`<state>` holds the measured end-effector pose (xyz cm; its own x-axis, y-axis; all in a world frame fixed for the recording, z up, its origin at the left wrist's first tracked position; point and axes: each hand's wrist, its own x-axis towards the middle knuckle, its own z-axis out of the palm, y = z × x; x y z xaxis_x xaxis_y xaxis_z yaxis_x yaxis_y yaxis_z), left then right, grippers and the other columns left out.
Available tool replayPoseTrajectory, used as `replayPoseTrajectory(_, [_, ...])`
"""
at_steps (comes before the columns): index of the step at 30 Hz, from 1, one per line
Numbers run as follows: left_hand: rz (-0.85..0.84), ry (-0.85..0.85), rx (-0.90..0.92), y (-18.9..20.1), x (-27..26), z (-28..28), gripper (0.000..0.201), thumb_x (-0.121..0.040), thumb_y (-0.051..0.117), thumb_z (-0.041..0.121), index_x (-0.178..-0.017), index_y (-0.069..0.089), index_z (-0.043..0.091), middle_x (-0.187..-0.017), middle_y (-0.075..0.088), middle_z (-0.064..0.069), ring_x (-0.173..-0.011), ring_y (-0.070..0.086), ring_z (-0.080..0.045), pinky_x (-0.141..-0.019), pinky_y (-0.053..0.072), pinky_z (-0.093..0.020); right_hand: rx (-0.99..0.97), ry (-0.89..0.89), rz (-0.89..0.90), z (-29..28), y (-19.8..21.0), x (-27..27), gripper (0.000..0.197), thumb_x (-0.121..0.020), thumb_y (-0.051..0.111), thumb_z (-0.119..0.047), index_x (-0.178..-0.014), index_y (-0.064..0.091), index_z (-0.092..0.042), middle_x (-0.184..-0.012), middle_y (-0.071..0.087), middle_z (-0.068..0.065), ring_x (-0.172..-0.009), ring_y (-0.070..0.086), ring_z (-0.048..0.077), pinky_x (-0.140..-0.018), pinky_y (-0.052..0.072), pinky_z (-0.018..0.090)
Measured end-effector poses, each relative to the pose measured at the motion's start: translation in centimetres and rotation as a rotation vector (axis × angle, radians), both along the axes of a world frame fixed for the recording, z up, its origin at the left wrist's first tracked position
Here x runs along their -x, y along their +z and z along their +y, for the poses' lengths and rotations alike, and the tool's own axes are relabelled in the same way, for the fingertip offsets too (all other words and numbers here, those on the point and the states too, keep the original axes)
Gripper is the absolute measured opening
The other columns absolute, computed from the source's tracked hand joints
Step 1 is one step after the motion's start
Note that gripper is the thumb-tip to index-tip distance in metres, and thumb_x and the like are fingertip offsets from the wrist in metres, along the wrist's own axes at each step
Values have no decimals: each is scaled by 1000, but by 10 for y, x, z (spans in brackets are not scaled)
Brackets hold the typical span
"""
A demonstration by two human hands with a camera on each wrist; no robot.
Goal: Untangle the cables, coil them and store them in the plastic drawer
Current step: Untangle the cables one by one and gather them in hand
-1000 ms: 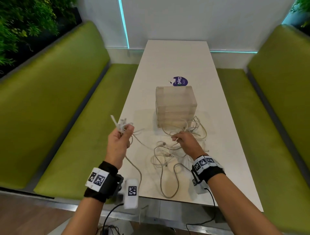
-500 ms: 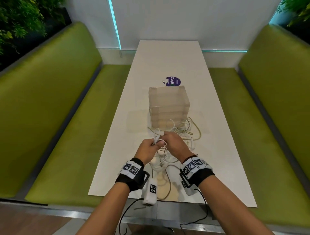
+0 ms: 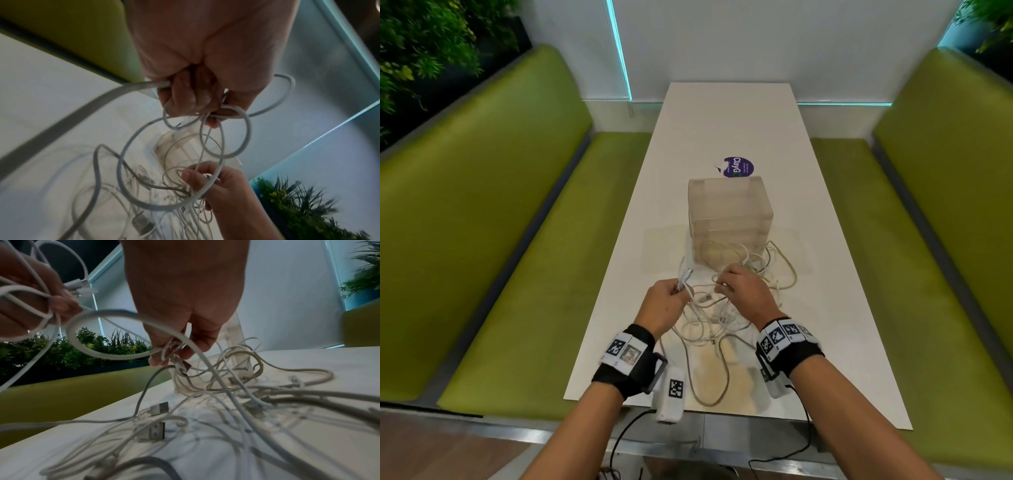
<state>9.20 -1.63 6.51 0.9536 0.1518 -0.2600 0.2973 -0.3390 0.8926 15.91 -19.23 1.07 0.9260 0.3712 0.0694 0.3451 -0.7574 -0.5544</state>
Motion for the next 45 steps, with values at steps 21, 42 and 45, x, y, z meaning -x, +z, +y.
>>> replayPoseTrajectory(21, [17,230,52,-21,9,33,27,-91,52,11,-65,61,12,-67,46,-10,-55,32,-19,-54,28,-29,-419,-77,209,-14,12,4,22,-87,54,2,-93,72,-9,-93,69,1,-78,64,13,-70,51,26])
replayPoseTrajectory(42, [-24,-290,-39,5,68,33,29,-88,58,9,-61,53,15,-53,41,8,-50,33,-6,-50,27,-21,-103,212,529,-5,108,84,65,-79,70,-46,-137,41,-43,-132,54,-7,-117,54,13,-91,42,27])
replayPoseTrajectory(45, [23,-471,-194,6,74,20,37,-88,62,22,-56,43,20,-51,38,11,-44,31,-3,-46,23,-18,-213,320,661,7,101,100,83,-75,72,-50,-143,23,-49,-142,44,-6,-120,52,12,-95,43,28])
